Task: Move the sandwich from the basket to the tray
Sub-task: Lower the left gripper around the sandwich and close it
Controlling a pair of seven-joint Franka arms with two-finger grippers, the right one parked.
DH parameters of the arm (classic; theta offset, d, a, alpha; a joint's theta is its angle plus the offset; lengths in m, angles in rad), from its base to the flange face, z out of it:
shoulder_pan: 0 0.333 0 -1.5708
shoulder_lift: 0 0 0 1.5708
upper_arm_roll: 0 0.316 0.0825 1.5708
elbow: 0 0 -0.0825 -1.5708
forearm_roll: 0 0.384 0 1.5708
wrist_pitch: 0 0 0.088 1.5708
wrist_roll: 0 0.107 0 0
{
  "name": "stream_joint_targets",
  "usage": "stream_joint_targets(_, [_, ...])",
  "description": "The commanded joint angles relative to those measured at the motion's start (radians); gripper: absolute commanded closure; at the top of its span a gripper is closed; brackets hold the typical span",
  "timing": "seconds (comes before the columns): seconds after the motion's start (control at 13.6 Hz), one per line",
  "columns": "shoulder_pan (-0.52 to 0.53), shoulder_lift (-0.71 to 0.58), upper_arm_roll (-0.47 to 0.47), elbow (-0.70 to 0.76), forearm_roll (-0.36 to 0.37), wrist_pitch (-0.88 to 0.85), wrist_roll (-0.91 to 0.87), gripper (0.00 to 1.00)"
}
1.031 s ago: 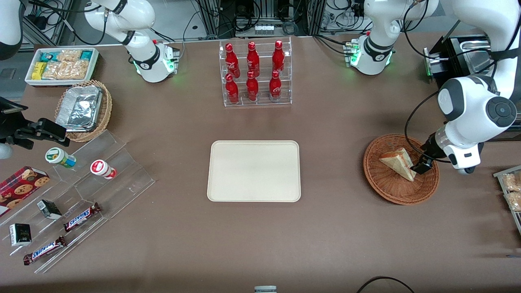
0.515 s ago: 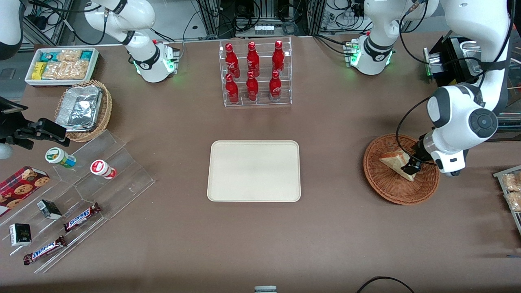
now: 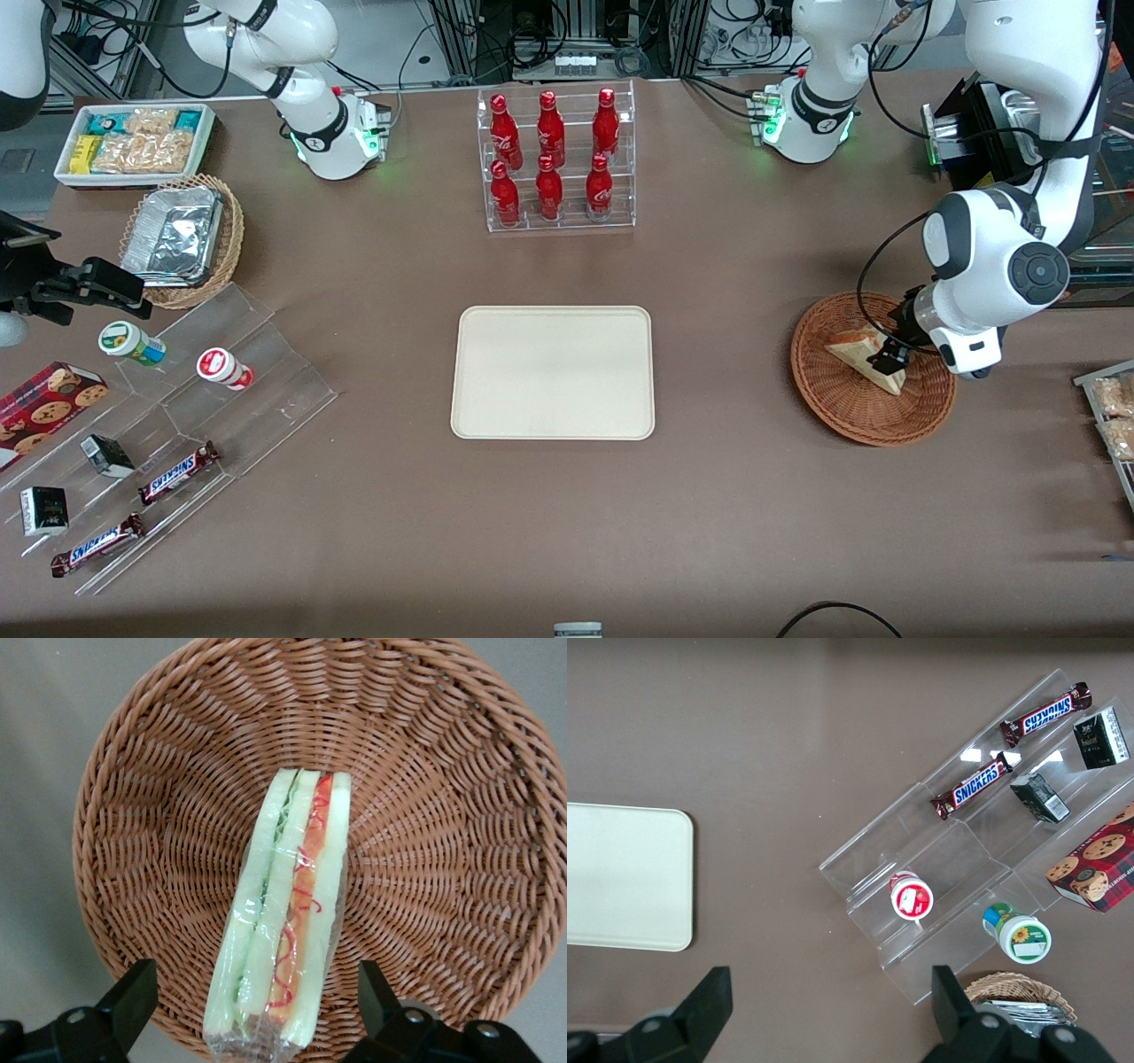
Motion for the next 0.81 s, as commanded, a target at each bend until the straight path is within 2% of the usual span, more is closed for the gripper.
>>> stream_joint_targets(0.0, [-0.009, 0.009, 0.002, -0.008, -0.006, 0.009, -0.025, 0.0])
stream_joint_targets(0.74, [-0.038, 0.056, 0.002, -0.006, 0.006, 0.024, -0.025, 0.0])
